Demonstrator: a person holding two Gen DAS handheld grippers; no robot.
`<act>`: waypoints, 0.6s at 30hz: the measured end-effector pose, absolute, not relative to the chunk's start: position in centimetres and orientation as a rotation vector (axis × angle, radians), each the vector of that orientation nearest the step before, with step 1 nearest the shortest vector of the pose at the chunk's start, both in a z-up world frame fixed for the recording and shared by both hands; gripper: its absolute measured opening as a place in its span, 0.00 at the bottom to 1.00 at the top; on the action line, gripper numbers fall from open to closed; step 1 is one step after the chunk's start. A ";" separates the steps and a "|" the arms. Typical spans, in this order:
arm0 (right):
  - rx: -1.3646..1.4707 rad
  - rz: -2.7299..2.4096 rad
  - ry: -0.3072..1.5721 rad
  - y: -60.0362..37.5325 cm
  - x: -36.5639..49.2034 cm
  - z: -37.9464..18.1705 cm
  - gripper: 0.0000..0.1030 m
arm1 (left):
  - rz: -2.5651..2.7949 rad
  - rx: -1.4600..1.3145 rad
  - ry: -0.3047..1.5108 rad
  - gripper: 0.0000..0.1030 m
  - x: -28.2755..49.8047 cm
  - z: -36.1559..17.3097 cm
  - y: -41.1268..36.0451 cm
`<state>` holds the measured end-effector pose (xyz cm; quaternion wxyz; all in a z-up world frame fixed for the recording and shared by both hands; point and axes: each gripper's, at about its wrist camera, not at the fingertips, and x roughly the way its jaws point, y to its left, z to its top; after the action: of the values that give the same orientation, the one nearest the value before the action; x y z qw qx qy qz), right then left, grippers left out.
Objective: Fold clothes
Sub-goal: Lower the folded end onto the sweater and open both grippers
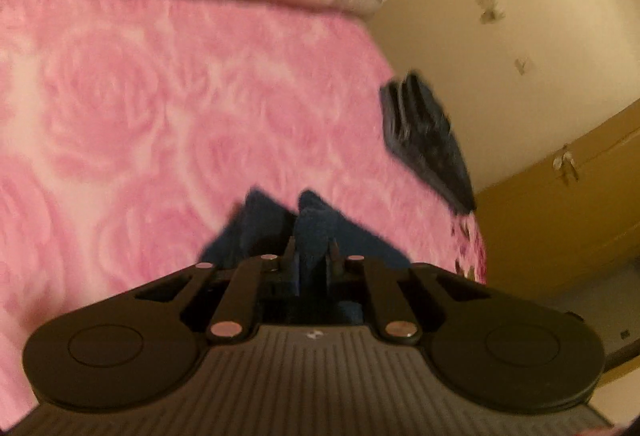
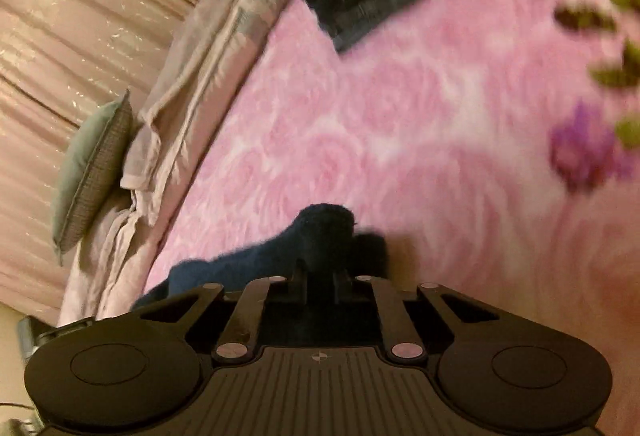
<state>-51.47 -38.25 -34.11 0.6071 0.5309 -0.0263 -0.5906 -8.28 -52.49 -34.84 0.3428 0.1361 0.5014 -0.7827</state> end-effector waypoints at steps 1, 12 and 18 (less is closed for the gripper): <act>1.217 -1.390 -0.058 -38.3 -51.6 -33.9 0.09 | -2.022 0.355 1.291 0.07 -8.2 -35.1 -52.5; 1.259 -1.510 0.110 -40.5 -49.5 -34.6 0.54 | -1.926 0.527 1.262 0.19 -10.0 -36.7 -53.1; 1.152 -1.608 0.207 -37.0 -47.4 -30.7 0.72 | -1.934 0.487 1.149 0.26 -6.7 -31.9 -49.5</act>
<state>-47.37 -37.03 -30.68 0.5452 0.4856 0.0873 -0.6777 -6.71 -49.52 -31.95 0.4077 0.1931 0.4560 -0.7672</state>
